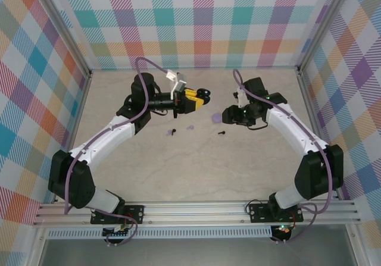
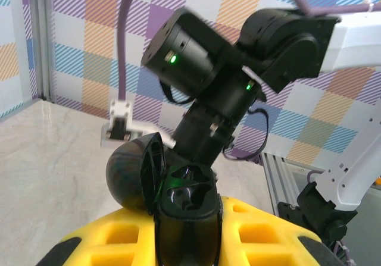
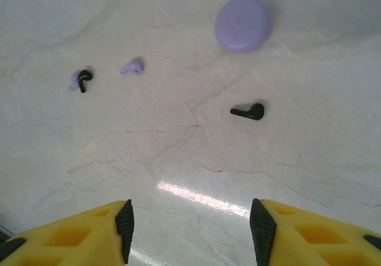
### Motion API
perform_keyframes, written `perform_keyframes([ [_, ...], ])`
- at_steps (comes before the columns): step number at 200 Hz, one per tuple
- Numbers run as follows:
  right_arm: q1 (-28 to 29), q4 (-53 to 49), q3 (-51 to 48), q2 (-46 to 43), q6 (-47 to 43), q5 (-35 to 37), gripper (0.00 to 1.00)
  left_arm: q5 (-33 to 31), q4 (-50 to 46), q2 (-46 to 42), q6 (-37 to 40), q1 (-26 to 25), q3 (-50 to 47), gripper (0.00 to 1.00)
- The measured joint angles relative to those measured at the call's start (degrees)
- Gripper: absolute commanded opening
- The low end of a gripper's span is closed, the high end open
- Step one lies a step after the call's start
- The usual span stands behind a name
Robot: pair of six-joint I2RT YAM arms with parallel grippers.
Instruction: Insert the wireless bluetooth earbuds into the charging case
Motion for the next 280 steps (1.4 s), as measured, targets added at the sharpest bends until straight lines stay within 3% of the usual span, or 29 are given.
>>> perform_keyframes([
  [29, 0.9, 1.2, -1.1, 4.1, 8.1, 0.7, 0.42, -0.4, 0.0, -0.7, 0.0, -0.3, 0.0, 0.09],
  [112, 2.4, 4.7, -3.9, 11.5, 24.2, 4.2, 0.35, -1.2, -0.1, -1.3, 0.0, -0.6, -0.4, 0.09],
  [192, 2.8, 6.7, -2.6, 18.2, 30.1, 5.4, 0.34, -1.2, -0.3, -1.6, 0.1, -0.8, -1.0, 0.09],
  [280, 3.0, 7.1, 1.7, 23.0, 30.7, 5.4, 0.35, -1.1, -0.3, -1.6, 0.3, -0.8, -1.0, 0.09],
])
